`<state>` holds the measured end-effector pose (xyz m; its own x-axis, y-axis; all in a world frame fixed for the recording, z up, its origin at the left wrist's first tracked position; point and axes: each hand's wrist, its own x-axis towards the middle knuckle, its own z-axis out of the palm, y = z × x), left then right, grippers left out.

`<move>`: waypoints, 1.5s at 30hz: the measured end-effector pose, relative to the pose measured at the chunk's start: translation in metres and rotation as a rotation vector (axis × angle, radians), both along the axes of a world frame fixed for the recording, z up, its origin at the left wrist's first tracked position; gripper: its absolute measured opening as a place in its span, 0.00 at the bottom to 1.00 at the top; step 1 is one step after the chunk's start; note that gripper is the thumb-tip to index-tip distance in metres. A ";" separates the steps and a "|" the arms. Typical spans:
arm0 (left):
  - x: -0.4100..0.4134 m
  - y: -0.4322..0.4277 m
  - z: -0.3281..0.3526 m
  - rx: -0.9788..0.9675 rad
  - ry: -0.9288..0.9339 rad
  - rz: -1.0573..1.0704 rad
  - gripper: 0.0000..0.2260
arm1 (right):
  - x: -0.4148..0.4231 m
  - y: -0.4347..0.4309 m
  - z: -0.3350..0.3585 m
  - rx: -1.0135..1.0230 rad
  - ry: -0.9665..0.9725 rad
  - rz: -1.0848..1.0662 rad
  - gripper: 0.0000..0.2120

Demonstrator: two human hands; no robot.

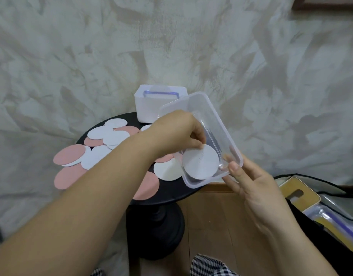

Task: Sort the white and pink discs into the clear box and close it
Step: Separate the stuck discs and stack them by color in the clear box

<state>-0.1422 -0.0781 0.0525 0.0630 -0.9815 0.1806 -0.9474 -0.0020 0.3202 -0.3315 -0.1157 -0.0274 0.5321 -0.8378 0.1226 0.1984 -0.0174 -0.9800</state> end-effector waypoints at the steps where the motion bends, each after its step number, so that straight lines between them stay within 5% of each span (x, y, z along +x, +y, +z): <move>1: 0.000 0.000 -0.003 -0.006 -0.024 0.007 0.04 | 0.000 0.001 0.000 -0.008 0.008 0.000 0.20; 4: 0.003 0.004 -0.011 -0.007 -0.024 0.028 0.04 | 0.002 0.003 -0.002 -0.033 0.034 -0.023 0.28; 12: 0.006 0.013 -0.011 0.057 0.006 0.042 0.13 | 0.007 0.005 0.000 -0.046 0.041 -0.014 0.25; 33: -0.001 0.015 -0.020 0.068 -0.142 0.005 0.11 | 0.005 0.012 -0.002 -0.020 -0.013 -0.026 0.33; 36: -0.003 0.018 -0.021 -0.071 -0.063 -0.009 0.12 | 0.006 0.012 -0.001 -0.018 -0.031 -0.023 0.35; 40: -0.001 0.034 -0.027 -0.495 0.144 -0.009 0.10 | 0.005 0.008 -0.004 0.003 -0.090 -0.001 0.32; 43: -0.004 0.049 -0.043 -0.708 0.346 0.202 0.09 | 0.005 0.001 -0.006 0.057 -0.131 -0.056 0.32; 45: -0.010 0.052 -0.052 -0.685 0.517 0.330 0.10 | 0.005 -0.006 -0.008 0.091 -0.159 -0.105 0.25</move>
